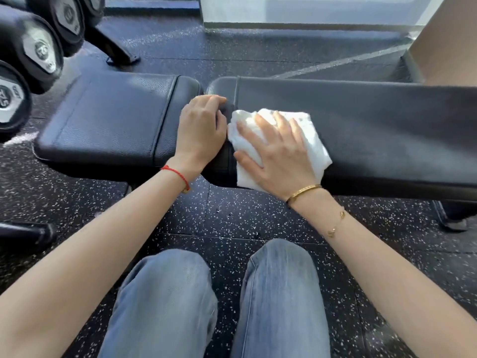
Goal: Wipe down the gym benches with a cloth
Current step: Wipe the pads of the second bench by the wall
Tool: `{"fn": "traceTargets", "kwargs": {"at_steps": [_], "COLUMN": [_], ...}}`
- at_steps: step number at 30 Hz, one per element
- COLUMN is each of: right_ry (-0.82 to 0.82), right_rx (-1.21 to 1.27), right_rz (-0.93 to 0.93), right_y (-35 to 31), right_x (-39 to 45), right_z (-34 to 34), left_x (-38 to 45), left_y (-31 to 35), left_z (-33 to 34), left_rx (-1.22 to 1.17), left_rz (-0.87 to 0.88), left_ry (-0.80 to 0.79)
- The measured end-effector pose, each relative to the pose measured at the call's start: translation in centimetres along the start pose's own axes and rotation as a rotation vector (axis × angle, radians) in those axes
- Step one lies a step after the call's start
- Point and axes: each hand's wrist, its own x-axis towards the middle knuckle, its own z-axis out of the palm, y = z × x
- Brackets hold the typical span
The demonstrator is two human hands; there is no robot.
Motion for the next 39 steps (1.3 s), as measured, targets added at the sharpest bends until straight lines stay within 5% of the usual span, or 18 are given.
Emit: {"fn": "traceTargets", "kwargs": {"at_steps": [10,20,30,39], "right_ry": [-0.234,-0.1,-0.124,-0.214], "right_rx": [0.149,0.116,0.222,0.274], "right_rz": [0.108,0.097,0.212,0.242], "right_y": [-2.7,-8.0,-16.2,-13.3], "right_x": [10.0,3.5,14.0,20.3], "right_z": [0.8,0.2,2.9,3.9], "left_x": [-2.9,-3.3,-1.0,0.1], "left_y": [-9.2,-17.1,-22.7,-24.1], "left_z": [-7.5,-12.2,-13.2,-14.0], "left_rx": [0.23,0.189,0.188,0.161], "left_rz": [-0.041,-0.004,-0.13,-0.09], "left_ry": [0.082,0.037,-0.098,-0.12]}}
